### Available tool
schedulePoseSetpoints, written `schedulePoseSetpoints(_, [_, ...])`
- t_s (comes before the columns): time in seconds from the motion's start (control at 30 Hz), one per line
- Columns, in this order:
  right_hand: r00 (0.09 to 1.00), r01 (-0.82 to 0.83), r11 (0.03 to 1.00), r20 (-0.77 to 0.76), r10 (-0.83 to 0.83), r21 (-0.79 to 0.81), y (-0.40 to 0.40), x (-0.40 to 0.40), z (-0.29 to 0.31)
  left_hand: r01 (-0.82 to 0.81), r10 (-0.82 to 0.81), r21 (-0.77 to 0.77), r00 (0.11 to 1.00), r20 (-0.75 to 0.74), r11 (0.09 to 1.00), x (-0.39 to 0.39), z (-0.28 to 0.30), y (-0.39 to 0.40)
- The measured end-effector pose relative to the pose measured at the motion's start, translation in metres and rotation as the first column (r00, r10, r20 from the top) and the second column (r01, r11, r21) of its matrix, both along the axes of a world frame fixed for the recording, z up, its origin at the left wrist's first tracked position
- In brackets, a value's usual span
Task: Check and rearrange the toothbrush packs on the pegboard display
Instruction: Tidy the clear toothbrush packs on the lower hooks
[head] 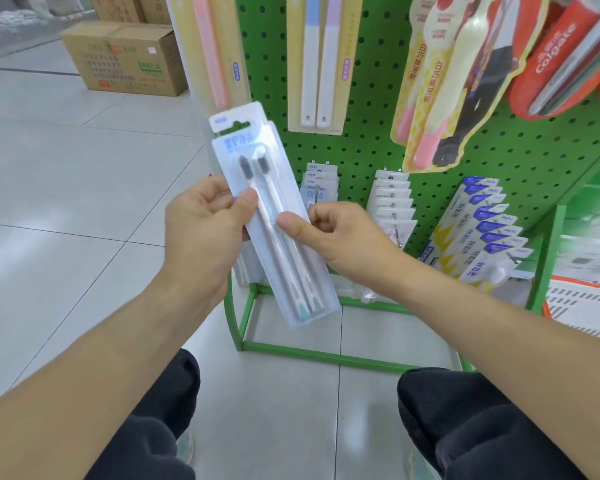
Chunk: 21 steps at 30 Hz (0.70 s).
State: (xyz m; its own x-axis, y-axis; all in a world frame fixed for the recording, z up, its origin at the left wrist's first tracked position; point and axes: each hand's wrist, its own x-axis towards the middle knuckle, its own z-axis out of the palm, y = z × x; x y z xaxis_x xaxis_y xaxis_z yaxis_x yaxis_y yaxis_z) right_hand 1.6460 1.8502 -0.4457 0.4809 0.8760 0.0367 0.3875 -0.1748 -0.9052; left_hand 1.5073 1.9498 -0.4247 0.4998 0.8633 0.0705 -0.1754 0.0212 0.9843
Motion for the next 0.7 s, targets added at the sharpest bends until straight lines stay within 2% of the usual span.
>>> schedulePoseSetpoints(0.1, [0.994,-0.109,0.993,-0.038,0.107,-0.040,-0.003,-0.004,-0.001,0.017,-0.018,-0.024,1.000,-0.022,1.000,-0.002,0.004,0.004])
schedulePoseSetpoints(0.23, [0.995,-0.072,0.997,-0.065,0.072,-0.001,-0.003,-0.007,-0.003,0.202,-0.202,-0.022,0.964,-0.175,0.979,-0.003,0.002,0.004])
schedulePoseSetpoints(0.3, [0.993,-0.098,0.995,-0.071,0.096,-0.026,-0.004,-0.006,0.000,0.173,-0.170,0.002,0.968,-0.184,0.985,-0.003,0.000,0.003])
schedulePoseSetpoints(0.43, [0.939,-0.274,0.956,-0.242,0.243,-0.107,-0.010,-0.003,0.010,-0.015,0.014,-0.001,0.996,-0.085,1.000,-0.003,0.001,0.005])
schedulePoseSetpoints(0.5, [0.919,-0.323,0.940,-0.274,0.285,-0.106,-0.010,0.000,0.014,-0.030,0.030,0.002,0.999,-0.043,1.000,-0.003,0.002,0.008])
schedulePoseSetpoints(0.63, [0.910,-0.289,0.955,-0.327,0.253,-0.064,-0.013,0.000,0.014,0.201,-0.196,0.017,0.967,-0.163,0.979,-0.008,0.001,0.006])
schedulePoseSetpoints(0.7, [0.885,-0.321,0.946,-0.372,0.279,-0.055,-0.015,0.002,0.015,0.206,-0.198,0.031,0.964,-0.176,0.978,-0.010,-0.002,0.007])
